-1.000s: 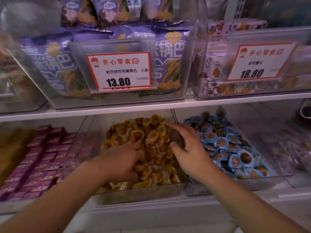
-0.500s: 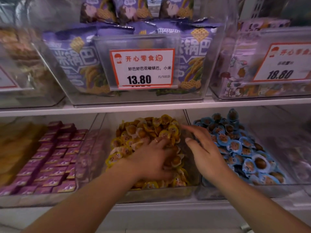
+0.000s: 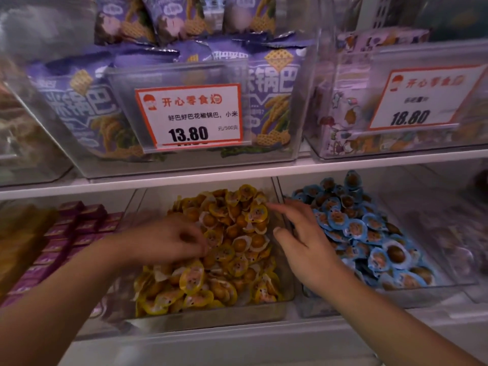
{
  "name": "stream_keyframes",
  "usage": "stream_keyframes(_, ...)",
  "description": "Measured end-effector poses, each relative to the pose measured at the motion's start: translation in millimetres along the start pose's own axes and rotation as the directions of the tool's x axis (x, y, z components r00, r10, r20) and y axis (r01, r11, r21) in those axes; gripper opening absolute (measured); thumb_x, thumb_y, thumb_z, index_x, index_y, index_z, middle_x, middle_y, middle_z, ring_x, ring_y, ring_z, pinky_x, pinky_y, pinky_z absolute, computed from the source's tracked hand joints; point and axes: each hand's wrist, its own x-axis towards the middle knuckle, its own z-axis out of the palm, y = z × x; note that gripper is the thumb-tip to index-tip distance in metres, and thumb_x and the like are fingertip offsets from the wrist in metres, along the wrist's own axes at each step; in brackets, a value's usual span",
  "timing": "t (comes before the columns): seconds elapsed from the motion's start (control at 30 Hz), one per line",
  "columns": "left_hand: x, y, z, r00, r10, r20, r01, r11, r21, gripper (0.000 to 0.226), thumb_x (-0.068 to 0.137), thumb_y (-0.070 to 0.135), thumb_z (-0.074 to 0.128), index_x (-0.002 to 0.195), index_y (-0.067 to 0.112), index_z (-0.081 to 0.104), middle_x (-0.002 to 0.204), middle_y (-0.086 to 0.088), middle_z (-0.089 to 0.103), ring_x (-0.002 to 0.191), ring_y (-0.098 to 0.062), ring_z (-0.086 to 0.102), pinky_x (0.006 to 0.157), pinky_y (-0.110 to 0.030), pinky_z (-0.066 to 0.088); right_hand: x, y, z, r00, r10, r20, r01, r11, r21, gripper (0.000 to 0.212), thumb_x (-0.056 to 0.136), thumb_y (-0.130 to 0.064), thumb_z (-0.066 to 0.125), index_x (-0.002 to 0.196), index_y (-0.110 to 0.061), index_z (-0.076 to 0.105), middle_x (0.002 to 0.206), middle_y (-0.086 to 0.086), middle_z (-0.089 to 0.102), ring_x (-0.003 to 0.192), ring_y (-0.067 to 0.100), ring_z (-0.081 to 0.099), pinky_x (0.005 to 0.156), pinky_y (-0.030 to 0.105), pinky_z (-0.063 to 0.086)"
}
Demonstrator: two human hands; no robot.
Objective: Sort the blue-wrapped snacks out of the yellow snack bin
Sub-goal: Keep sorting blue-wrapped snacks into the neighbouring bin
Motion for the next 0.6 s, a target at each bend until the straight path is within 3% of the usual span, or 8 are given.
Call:
stream_keyframes(0.07,20,1,4,0.961,0.027,-0.277,-0.010,0.998,0.063,0.019,0.092,0.032,0.066,0.107,0.026,0.075,0.103,0.010,0.071,0.090,0.004,0.063,0.080,-0.012,0.046,0,-2,0,1.000,0.004,0.000,-0.004,1.000,-0.001,0.044,0.085,-0.042,0.044,0.128,-0.049,0.052,0.142,-0.013,0.037,0.132,-0.004,0.034,0.099,-0.002,0.020)
stream_keyframes(0.1,33,6,10,0.939,0.073,-0.337,-0.034,0.992,0.119,0.031,0.091,0.041,0.063,0.118,0.028,0.070,0.116,0.006,0.068,0.103,-0.004,0.062,0.091,-0.021,0.047,0,-3,0,1.000,0.004,0.002,-0.004,1.000,-0.001,0.043,0.085,-0.041,0.044,0.127,-0.049,0.052,0.141,-0.013,0.037,0.132,-0.004,0.034,0.099,-0.003,0.020)
stream_keyframes(0.2,74,21,35,0.946,0.197,-0.258,-0.087,0.920,0.383,0.073,0.083,0.061,0.058,0.147,0.032,0.040,0.150,0.000,0.044,0.134,-0.023,0.045,0.111,-0.040,0.037,1,-6,0,1.000,0.001,0.008,-0.001,1.000,0.007,0.039,0.086,-0.040,0.043,0.121,-0.055,0.050,0.139,-0.015,0.038,0.129,-0.009,0.034,0.096,-0.005,0.021)
stream_keyframes(0.3,108,27,64,0.968,0.144,-0.206,-0.028,0.877,0.480,0.092,0.079,0.065,0.062,0.153,0.030,0.020,0.159,-0.003,0.025,0.140,-0.031,0.035,0.115,-0.052,0.024,1,-6,-1,1.000,-0.003,0.014,0.003,1.000,0.023,0.037,0.086,-0.039,0.043,0.115,-0.061,0.048,0.139,-0.016,0.037,0.122,-0.022,0.031,0.092,-0.006,0.022)
stream_keyframes(0.4,111,18,72,0.955,0.149,-0.258,0.019,0.834,0.551,0.079,0.081,0.065,0.058,0.148,0.034,0.030,0.147,-0.005,0.037,0.132,-0.033,0.041,0.111,-0.051,0.029,1,-4,-1,0.999,-0.002,0.033,0.001,1.000,0.015,0.037,0.086,-0.040,0.043,0.117,-0.060,0.050,0.139,-0.019,0.036,0.123,-0.024,0.027,0.091,-0.008,0.021)
stream_keyframes(0.5,99,12,54,0.963,0.167,-0.212,0.002,0.781,0.624,0.057,0.080,0.059,0.060,0.131,0.035,0.051,0.136,0.000,0.046,0.125,-0.029,0.046,0.100,-0.046,0.038,1,-5,-2,0.999,-0.005,0.037,0.005,1.000,0.009,0.037,0.086,-0.041,0.043,0.115,-0.062,0.050,0.138,-0.019,0.036,0.122,-0.025,0.026,0.090,-0.008,0.021)
stream_keyframes(0.6,81,9,21,0.984,0.130,-0.124,-0.028,0.792,0.609,0.039,0.078,0.058,0.064,0.108,0.034,0.064,0.118,0.009,0.053,0.115,-0.021,0.053,0.089,-0.036,0.042,0,-5,-3,0.999,-0.012,0.040,0.012,1.000,-0.001,0.036,0.086,-0.041,0.042,0.115,-0.062,0.049,0.139,-0.019,0.036,0.120,-0.027,0.027,0.090,-0.008,0.021)
